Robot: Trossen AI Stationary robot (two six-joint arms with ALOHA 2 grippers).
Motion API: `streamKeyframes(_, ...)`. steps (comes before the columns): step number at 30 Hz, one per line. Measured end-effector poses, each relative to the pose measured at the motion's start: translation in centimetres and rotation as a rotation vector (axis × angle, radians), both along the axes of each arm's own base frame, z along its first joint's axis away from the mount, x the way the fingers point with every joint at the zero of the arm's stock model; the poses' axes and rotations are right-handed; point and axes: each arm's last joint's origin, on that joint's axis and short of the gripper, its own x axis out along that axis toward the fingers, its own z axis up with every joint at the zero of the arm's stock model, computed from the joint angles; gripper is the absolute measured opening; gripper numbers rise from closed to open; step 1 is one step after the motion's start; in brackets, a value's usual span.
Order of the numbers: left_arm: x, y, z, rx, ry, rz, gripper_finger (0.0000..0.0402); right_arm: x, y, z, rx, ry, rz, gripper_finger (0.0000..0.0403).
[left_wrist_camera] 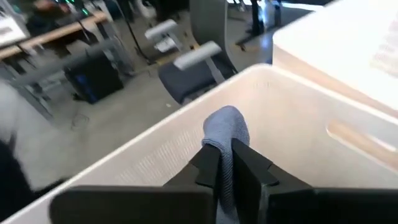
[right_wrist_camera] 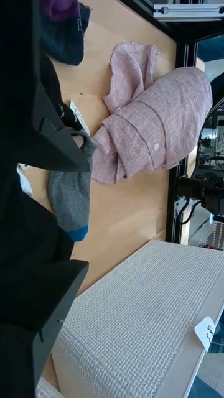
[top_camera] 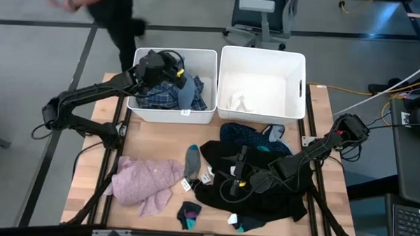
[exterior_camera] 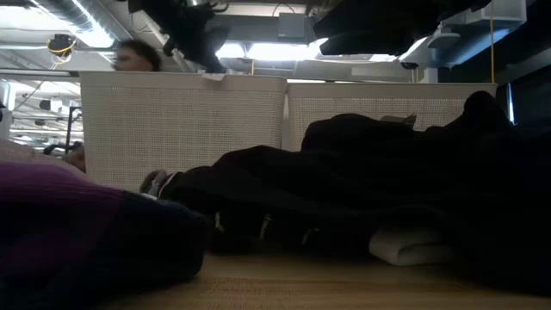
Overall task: Sort clothes
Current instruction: Put the blue sock into the left white bin, then put the gray sock into the left white bin
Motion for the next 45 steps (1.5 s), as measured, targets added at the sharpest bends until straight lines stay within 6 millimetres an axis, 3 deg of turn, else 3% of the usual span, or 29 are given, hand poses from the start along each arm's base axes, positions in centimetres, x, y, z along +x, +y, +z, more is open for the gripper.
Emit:
streamKeyframes(12, -0.8, 0.4, -0.9, -0.072, 0.088, 0.002, 0.0178, 0.0, 0.0, 0.0, 0.002, -0.001, 0.000, 0.0245)
streamKeyframes(21, -1.1, -1.5, -0.2, -0.142, 0.206, -0.105, 0.0212, 0.0, 0.0, 0.0, 0.003, -0.001, -0.001, 0.0245)
streamKeyframes(29, -0.9, -7.0, 0.7, -0.175, 0.209, -0.378, 0.0206, 0.0, 0.0, 0.0, 0.006, -0.006, -0.001, 0.0245)
streamKeyframes(37, -1.1, -14.0, -0.2, -0.293, 0.301, -0.608, 0.0205, 0.0, 0.0, 0.1, 0.014, -0.009, -0.003, 0.0245)
streamKeyframes(45, -1.7, -19.9, -0.5, -0.371, 0.282, -0.791, 0.0204, 0.0, 0.0, 0.1, 0.016, -0.011, -0.003, 0.0245)
